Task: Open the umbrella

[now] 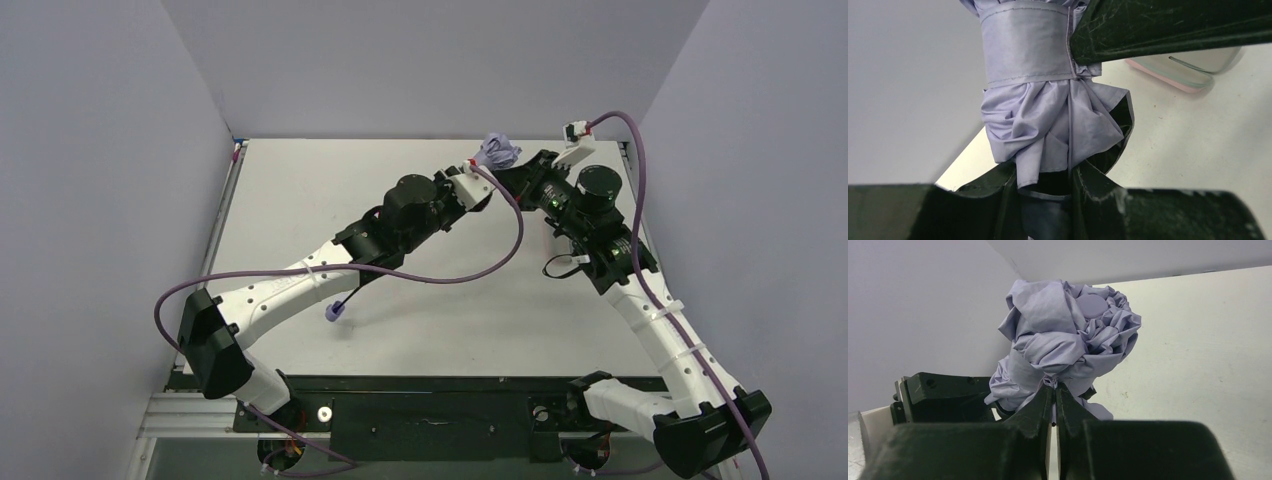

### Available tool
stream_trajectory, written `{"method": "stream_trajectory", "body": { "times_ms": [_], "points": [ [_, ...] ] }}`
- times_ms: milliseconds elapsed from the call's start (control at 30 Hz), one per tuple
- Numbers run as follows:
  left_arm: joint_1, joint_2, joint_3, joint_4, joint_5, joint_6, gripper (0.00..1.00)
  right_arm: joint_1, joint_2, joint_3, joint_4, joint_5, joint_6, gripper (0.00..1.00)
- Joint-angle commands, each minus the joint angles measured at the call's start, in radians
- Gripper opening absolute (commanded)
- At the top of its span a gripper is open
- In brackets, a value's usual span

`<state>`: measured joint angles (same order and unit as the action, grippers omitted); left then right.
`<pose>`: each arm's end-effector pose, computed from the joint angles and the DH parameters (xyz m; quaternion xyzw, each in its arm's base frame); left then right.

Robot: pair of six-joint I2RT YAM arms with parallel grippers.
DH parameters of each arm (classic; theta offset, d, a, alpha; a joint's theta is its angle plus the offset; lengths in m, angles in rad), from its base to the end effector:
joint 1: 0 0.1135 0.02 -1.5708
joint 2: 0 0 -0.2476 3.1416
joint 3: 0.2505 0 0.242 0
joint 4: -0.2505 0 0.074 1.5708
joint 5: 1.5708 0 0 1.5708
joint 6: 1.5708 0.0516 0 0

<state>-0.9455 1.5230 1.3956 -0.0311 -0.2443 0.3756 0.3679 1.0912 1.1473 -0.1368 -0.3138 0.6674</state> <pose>0.2272 -0.2934 0.3709 0.4009 0.6449 -0.0921 0.6442 0.2361 0.1081 0.3963 0.0036 0.7337 0.4312 0.5251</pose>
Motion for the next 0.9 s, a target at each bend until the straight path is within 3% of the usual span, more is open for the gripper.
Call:
{"method": "stream_trajectory", "body": {
  "times_ms": [0,467,633,867],
  "points": [
    [-0.017,-0.087,0.032,0.108,0.157,-0.058,0.0,-0.037,-0.003,-0.038,-0.016,0.179,-0.121,0.0],
    [0.079,-0.134,0.017,0.143,0.499,-0.296,0.0,-0.039,-0.043,-0.092,0.04,0.142,-0.4,0.0],
    [0.124,-0.125,0.027,0.153,0.552,-0.394,0.0,-0.028,-0.081,-0.128,0.045,0.131,-0.529,0.0],
    [0.136,-0.118,0.034,0.158,0.574,-0.414,0.0,-0.017,-0.13,-0.176,-0.002,0.137,-0.748,0.0]
  ]
}}
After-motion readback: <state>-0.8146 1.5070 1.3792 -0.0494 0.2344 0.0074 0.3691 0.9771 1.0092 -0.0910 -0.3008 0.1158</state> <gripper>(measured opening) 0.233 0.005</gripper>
